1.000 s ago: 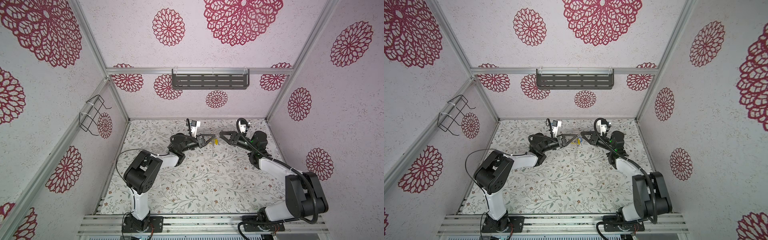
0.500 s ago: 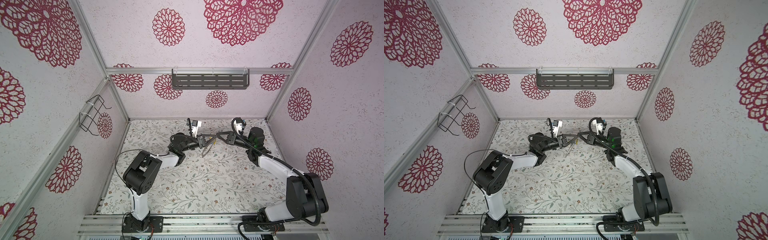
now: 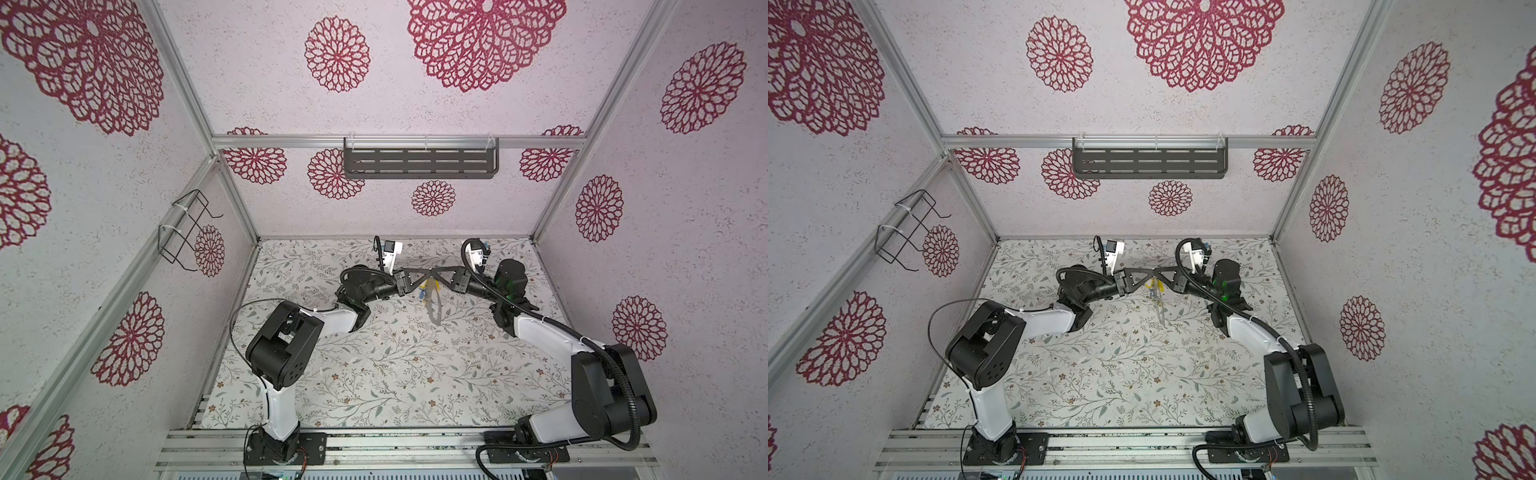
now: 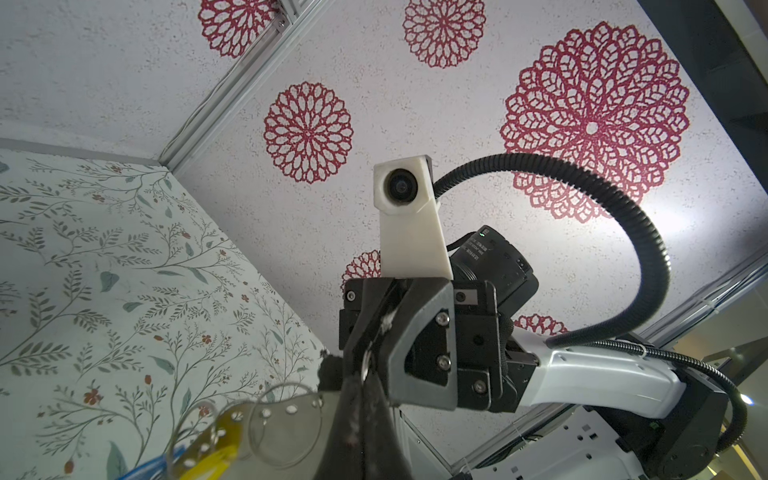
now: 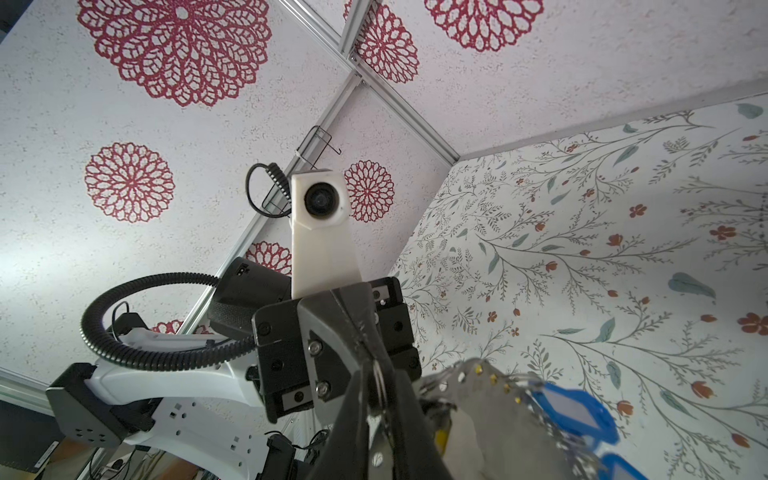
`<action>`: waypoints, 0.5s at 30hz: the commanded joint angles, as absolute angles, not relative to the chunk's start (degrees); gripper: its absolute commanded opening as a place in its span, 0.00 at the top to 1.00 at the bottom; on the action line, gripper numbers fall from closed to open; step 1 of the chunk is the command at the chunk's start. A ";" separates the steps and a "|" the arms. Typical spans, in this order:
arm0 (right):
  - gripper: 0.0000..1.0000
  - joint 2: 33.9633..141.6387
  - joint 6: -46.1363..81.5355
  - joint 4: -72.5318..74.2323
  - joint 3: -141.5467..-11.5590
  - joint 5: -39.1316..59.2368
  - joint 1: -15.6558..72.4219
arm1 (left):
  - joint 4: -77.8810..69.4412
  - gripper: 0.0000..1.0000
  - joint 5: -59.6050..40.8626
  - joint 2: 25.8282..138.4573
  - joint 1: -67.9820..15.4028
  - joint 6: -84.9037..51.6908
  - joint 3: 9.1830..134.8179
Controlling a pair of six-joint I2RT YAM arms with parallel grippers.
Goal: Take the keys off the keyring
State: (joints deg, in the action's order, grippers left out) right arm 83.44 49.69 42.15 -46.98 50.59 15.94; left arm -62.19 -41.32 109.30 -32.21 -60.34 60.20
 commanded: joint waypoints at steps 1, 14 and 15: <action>0.87 82.35 51.68 45.00 -45.68 52.00 16.87 | -66.80 1.00 -40.34 107.15 -32.00 -60.56 62.01; 0.75 83.41 52.91 47.13 -47.17 51.66 17.43 | -65.83 1.00 -41.05 107.53 -32.45 -60.44 62.41; 0.74 83.45 52.78 47.03 -47.31 51.23 17.35 | -65.91 1.00 -41.15 107.50 -32.46 -60.55 62.39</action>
State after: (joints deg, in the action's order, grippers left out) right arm 83.50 52.71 45.30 -45.54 50.87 16.80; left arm -63.18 -40.42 109.30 -31.99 -61.08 60.93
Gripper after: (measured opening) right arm 0.252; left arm 0.044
